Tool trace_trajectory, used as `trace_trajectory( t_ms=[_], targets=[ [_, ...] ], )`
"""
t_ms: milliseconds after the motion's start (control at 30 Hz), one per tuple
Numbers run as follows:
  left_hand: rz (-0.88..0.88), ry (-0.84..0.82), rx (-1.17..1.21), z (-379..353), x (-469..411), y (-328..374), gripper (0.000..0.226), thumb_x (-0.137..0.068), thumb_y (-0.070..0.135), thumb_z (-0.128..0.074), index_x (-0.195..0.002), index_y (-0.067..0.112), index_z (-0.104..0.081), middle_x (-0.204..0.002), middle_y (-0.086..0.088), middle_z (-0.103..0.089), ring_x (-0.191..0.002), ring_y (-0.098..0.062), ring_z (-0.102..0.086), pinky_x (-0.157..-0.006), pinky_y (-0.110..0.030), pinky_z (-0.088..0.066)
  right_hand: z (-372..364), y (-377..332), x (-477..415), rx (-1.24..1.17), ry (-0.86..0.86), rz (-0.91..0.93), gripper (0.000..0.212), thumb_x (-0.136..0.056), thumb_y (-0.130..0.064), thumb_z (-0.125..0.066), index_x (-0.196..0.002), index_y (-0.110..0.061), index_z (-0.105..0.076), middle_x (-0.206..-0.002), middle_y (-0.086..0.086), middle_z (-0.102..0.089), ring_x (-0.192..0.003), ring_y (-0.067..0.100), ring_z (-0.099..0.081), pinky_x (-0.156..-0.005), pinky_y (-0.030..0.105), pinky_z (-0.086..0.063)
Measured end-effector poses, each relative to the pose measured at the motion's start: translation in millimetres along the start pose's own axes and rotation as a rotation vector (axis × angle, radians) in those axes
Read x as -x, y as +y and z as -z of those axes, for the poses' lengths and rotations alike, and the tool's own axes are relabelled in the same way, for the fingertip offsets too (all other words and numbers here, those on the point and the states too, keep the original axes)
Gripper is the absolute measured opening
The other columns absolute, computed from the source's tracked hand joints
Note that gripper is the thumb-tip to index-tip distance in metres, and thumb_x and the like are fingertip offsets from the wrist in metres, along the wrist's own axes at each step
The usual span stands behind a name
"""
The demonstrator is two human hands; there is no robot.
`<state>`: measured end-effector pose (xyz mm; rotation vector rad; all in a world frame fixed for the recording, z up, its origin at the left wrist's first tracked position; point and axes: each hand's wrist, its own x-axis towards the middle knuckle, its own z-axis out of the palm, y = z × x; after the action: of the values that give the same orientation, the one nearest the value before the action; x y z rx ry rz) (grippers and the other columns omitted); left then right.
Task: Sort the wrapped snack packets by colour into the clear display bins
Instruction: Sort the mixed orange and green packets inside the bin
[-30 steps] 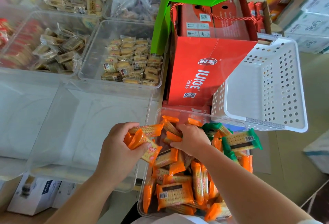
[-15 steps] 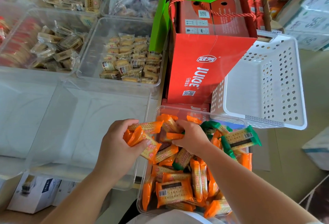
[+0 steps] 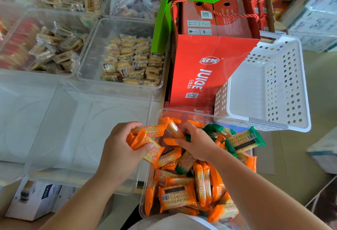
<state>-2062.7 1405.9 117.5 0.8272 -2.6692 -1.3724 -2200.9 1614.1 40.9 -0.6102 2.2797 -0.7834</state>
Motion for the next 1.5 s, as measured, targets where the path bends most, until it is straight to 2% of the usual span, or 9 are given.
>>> trace_trajectory(
  t_ms=[133, 267, 533, 633, 767, 933, 1100, 1300, 1500],
  targets=[
    [-0.001, -0.002, 0.001, 0, -1, 2, 0.060, -0.075, 0.038, -0.085, -0.126, 0.038, -0.054, -0.114, 0.024, -0.052, -0.101, -0.003, -0.058, -0.076, -0.020, -0.055, 7, -5, -3, -0.025, 0.112, 0.056, 0.023, -0.091, -0.024, -0.064, -0.111, -0.030, -0.054, -0.090, -0.015, -0.061, -0.078, 0.014, -0.060, -0.066, 0.037, -0.052],
    [-0.001, 0.003, -0.004, 0, -2, 3, 0.059, -0.075, 0.038, -0.084, -0.126, 0.037, -0.054, -0.115, 0.020, -0.054, -0.101, -0.005, -0.059, -0.076, -0.022, -0.056, 14, -7, -1, 0.046, 0.172, 0.091, 0.023, -0.083, -0.022, -0.069, -0.079, -0.038, -0.053, -0.073, -0.013, -0.058, -0.069, 0.015, -0.056, -0.061, 0.034, -0.048],
    [-0.004, 0.001, -0.003, 1, -4, 1, 0.059, -0.075, 0.038, -0.085, -0.125, 0.037, -0.054, -0.114, 0.019, -0.054, -0.100, -0.005, -0.060, -0.077, -0.021, -0.055, 51, -7, 6, -0.010, 0.081, 0.030, 0.005, -0.076, -0.018, -0.077, -0.077, -0.020, -0.072, -0.070, -0.006, -0.063, -0.068, 0.014, -0.058, -0.063, 0.030, -0.048],
    [-0.013, -0.004, -0.010, 1, -5, 1, 0.059, -0.074, 0.038, -0.085, -0.125, 0.037, -0.054, -0.114, 0.021, -0.054, -0.100, -0.004, -0.060, -0.076, -0.018, -0.053, 61, -9, 6, 0.084, 0.066, 0.042, 0.014, -0.071, -0.015, -0.074, -0.066, -0.008, -0.062, -0.065, 0.010, -0.059, -0.059, 0.019, -0.047, -0.055, 0.033, -0.038],
    [-0.030, -0.012, -0.007, 0, -6, 2, 0.059, -0.074, 0.038, -0.085, -0.124, 0.038, -0.054, -0.113, 0.023, -0.054, -0.099, -0.003, -0.060, -0.075, -0.017, -0.053, 64, -20, -2, 0.281, 0.023, 0.005, 0.031, -0.076, -0.019, -0.067, -0.055, -0.017, -0.045, -0.055, 0.002, -0.049, -0.054, 0.017, -0.044, -0.052, 0.029, -0.034],
    [-0.035, -0.011, -0.011, -1, -5, 3, 0.059, -0.074, 0.038, -0.085, -0.122, 0.042, -0.052, -0.112, 0.025, -0.053, -0.098, -0.003, -0.060, -0.073, -0.016, -0.052, 44, -32, -13, 0.567, 0.143, 0.034, 0.014, -0.095, -0.031, -0.055, -0.087, -0.026, -0.066, -0.077, -0.003, -0.059, -0.072, 0.021, -0.056, -0.059, 0.029, -0.042],
    [-0.020, 0.000, -0.013, 1, -3, 1, 0.059, -0.075, 0.037, -0.085, -0.123, 0.042, -0.051, -0.113, 0.024, -0.052, -0.098, -0.003, -0.059, -0.075, -0.018, -0.053, 5, -36, -24, 0.614, 0.083, 0.015, 0.019, -0.098, -0.020, -0.052, -0.105, -0.025, -0.068, -0.097, -0.002, -0.069, -0.088, 0.024, -0.066, -0.063, 0.032, -0.048],
    [-0.026, -0.004, -0.010, 1, -2, 0, 0.058, -0.075, 0.040, -0.084, -0.122, 0.044, -0.049, -0.113, 0.026, -0.050, -0.100, 0.000, -0.057, -0.075, -0.015, -0.049, 18, -29, -15, 0.499, 0.145, -0.001, 0.030, -0.103, -0.039, -0.045, -0.097, -0.018, -0.065, -0.088, 0.001, -0.067, -0.079, 0.025, -0.062, -0.066, 0.035, -0.052],
    [-0.032, -0.010, 0.004, -2, -1, -1, 0.059, -0.074, 0.039, -0.085, -0.123, 0.040, -0.053, -0.114, 0.021, -0.053, -0.100, 0.000, -0.057, -0.075, -0.015, -0.049, 60, -16, 11, 0.529, 0.144, -0.002, 0.014, -0.095, -0.036, -0.061, -0.103, -0.025, -0.065, -0.094, -0.004, -0.069, -0.086, 0.021, -0.065, -0.072, 0.034, -0.055]
  ],
)
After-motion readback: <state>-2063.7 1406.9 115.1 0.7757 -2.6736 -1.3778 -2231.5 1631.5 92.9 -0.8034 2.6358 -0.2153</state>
